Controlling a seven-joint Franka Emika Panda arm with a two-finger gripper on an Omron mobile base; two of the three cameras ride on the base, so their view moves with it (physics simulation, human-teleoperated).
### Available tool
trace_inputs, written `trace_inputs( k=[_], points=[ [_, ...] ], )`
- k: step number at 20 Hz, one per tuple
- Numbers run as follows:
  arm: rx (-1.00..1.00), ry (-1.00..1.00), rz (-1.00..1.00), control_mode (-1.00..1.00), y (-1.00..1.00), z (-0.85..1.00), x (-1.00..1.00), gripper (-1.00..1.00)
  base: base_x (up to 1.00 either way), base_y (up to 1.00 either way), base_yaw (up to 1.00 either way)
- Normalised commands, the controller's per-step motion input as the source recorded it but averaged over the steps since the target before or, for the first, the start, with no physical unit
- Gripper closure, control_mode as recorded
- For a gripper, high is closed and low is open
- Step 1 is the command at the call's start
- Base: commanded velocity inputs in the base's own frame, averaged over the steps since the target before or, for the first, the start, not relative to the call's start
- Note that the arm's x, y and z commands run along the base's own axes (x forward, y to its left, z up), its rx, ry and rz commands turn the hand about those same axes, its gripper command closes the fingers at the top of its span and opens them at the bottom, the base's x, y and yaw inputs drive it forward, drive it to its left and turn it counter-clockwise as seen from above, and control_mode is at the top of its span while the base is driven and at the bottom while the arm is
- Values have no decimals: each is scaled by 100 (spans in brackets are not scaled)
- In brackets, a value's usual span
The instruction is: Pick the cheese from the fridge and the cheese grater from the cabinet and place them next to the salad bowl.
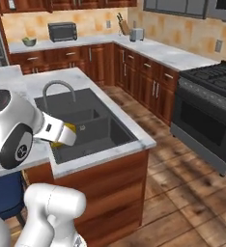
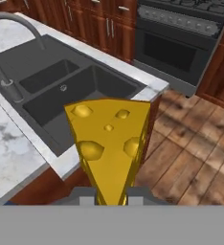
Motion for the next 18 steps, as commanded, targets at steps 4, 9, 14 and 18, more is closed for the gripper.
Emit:
trace_inputs(
  k=[4,9,14,18],
  points=[
    [0,0,0,100,0,0,0,100,55,-100,18],
    [0,0,0,100,0,0,0,100,-16,-100,1],
    [0,0,0,100,0,0,0,100,4,-99,41],
    [0,0,0,100,0,0,0,100,31,-85,67]
  ],
)
